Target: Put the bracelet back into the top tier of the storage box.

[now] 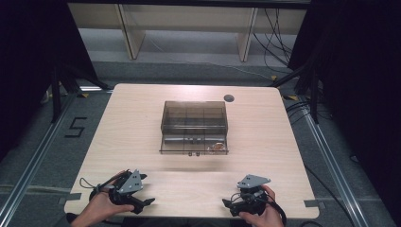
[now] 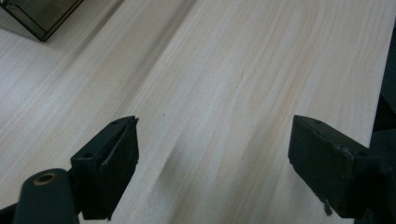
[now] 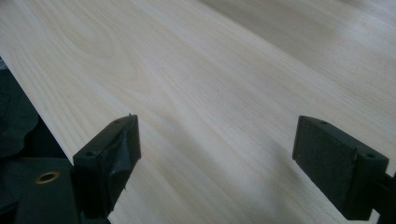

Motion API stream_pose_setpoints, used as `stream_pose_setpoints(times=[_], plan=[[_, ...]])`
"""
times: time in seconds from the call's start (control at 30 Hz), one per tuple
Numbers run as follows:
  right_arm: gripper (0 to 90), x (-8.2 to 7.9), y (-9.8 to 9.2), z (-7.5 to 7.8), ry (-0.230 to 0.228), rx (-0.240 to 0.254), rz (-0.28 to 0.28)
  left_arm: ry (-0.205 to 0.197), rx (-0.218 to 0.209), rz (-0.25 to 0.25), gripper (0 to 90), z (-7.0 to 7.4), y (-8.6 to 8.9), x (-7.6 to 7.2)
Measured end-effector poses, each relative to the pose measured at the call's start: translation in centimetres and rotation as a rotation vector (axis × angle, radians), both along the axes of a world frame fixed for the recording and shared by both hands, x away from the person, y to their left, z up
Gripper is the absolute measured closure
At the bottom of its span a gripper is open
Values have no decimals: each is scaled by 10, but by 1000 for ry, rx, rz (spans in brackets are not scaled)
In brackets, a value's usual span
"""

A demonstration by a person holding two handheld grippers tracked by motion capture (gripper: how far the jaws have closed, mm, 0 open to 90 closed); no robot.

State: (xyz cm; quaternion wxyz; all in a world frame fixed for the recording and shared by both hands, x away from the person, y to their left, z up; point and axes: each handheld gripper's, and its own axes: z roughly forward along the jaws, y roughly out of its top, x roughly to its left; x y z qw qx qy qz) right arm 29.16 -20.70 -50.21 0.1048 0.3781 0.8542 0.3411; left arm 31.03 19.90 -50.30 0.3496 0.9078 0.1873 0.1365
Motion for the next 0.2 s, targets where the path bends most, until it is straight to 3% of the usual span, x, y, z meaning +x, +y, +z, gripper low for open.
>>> stream_pose_setpoints(times=[0.1, 0.13, 0.2], plan=[[161, 2, -1, 0, -13, -4, 20, -2, 3, -1, 162, 0, 0, 0], [161, 0, -1, 2, 18, -2, -10, -1, 4, -1, 162, 0, 0, 0], [161, 1, 0, -1, -20, 13, -12, -6, 6, 6, 162, 0, 0, 0]])
